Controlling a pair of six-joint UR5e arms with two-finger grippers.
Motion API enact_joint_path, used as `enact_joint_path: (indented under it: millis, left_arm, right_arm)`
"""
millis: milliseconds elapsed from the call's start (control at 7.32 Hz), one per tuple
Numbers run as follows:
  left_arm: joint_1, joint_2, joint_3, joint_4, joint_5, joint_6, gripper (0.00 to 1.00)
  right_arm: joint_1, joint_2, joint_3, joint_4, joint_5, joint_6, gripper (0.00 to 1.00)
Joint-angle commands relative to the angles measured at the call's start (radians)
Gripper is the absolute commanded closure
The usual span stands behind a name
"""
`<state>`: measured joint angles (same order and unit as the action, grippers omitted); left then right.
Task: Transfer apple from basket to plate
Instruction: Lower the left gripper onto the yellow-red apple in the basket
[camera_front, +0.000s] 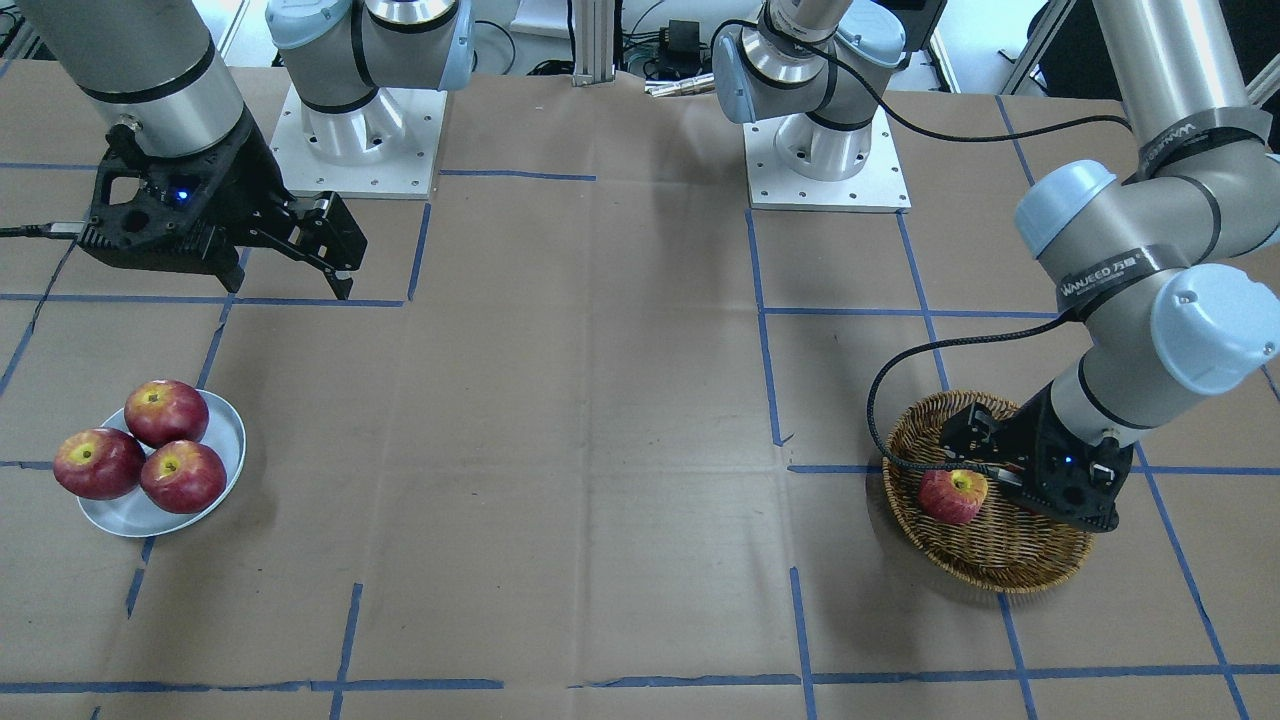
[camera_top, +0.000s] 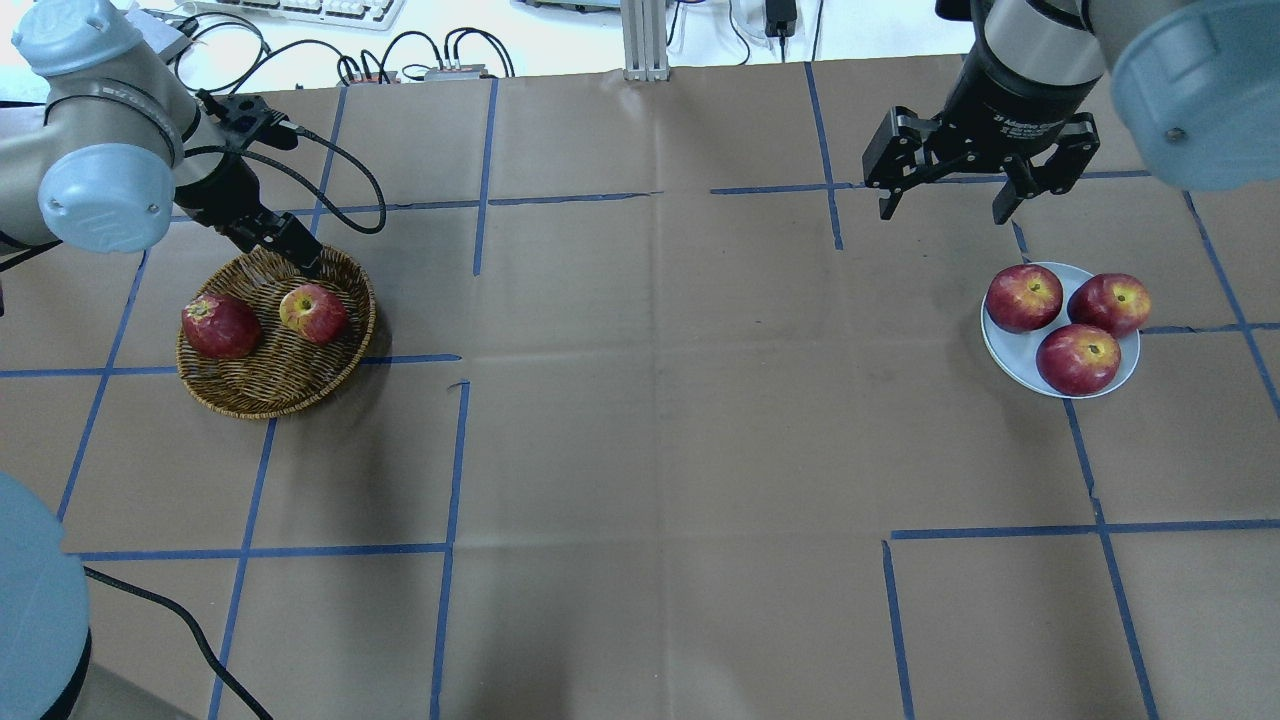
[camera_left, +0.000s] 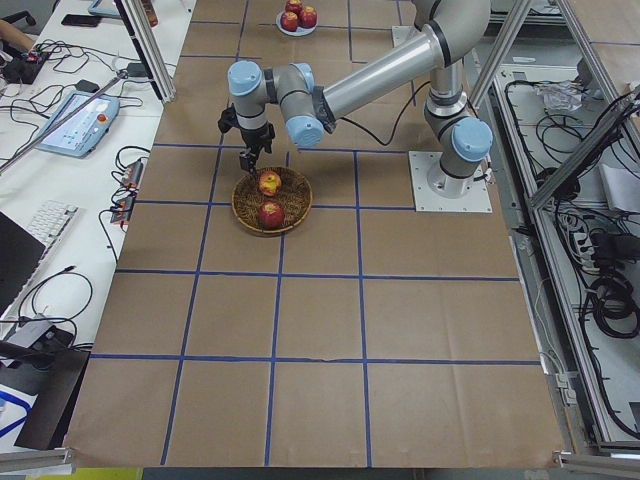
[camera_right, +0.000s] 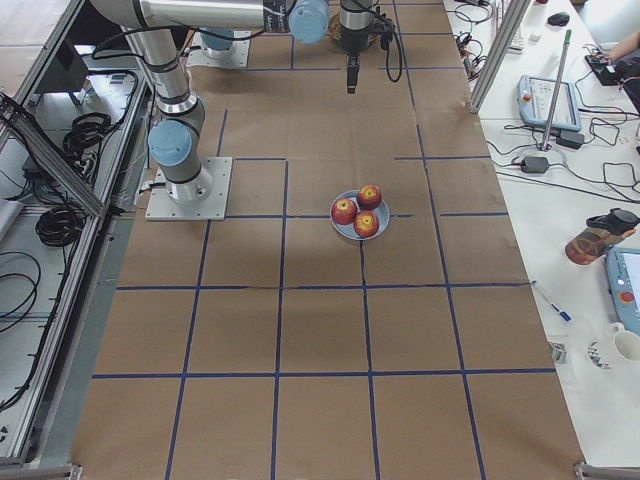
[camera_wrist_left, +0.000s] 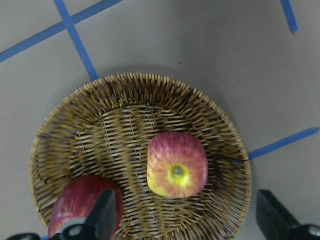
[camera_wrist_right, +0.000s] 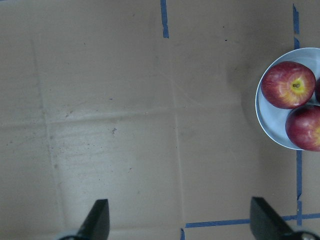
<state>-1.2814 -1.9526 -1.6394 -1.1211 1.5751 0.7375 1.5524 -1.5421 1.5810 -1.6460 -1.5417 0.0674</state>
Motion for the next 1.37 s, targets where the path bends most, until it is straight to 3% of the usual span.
enact_joint_path:
  millis: [0, 410, 820, 1094, 1230]
  left_arm:
    - [0.001, -0.051, -0.019, 0.053, 0.0, 0.01, 0.01]
    - [-0.001, -0.064, -0.092, 0.09, 0.0, 0.006, 0.01]
    - [0.001, -0.1, -0.091, 0.127, 0.003, -0.001, 0.02]
    - [0.001, -0.114, -0.094, 0.152, 0.008, -0.004, 0.07]
    - [0.001, -0.118, -0.094, 0.152, 0.01, -0.006, 0.18]
  right_arm:
    - [0.0, -0.001, 0.001, 0.0, 0.0, 0.0, 0.0]
    - [0.0, -0.001, 0.001, 0.0, 0.0, 0.0, 0.0]
    - [0.0, -0.001, 0.001, 0.0, 0.0, -0.001, 0.0]
    - [0.0, 0.0, 0.001, 0.0, 0.0, -0.001, 0.0]
    - [0.0, -0.001, 0.001, 0.0, -0.003, -0.001, 0.0]
